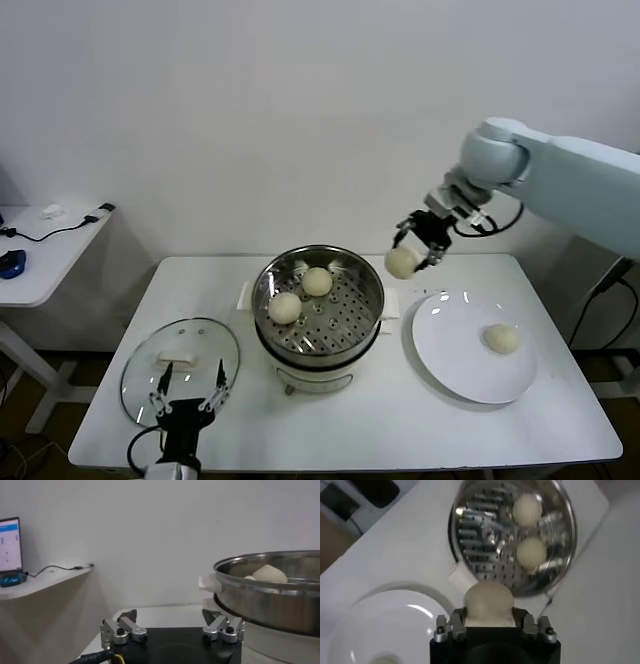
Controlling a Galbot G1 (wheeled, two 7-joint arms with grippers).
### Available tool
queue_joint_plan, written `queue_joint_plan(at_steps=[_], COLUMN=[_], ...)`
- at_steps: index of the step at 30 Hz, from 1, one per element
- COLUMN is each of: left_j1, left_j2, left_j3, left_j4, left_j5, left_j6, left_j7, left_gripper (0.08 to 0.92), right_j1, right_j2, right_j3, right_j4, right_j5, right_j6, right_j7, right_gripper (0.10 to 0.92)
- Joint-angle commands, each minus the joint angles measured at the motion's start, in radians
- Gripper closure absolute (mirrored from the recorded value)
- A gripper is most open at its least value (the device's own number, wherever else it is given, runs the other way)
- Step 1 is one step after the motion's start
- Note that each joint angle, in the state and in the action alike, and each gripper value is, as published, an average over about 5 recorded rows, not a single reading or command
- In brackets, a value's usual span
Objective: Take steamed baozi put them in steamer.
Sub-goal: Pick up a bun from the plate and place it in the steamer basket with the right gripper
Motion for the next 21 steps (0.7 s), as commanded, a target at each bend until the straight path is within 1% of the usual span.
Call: queue_joint_plan(at_steps=[1, 10, 16, 21], left_j1=[0.014, 0.015, 0.012, 0.009], left_j2=[0.006, 0.004, 0.004, 0.002], left_j3=[-0.009, -0.013, -0.013, -0.012], left_j4=[-0.003, -0.003, 0.001, 0.003], left_j5=[0.001, 0.000, 0.000, 0.001], left_j6=[-0.006, -0.005, -0.005, -0.004], left_j7=[-0.003, -0.003, -0.003, -0.003], left_gripper=[0.177, 0.177, 0.177, 0.177], right_j1=[-0.022, -0.177, -0.232, -0.264], right_j2=[0.263, 0.359, 0.385, 0.413], right_j3=[-0.061, -0.060, -0.059, -0.032], right_j4=[0.115, 0.044, 0.021, -0.039], right_j5=[-0.158, -0.260, -0.295, -0.351], right_j6=[0.275, 0.275, 0.272, 0.287], right_j7=[0.048, 0.099, 0.118, 0.131], right_gripper=[0.423, 0.423, 0.423, 0.423])
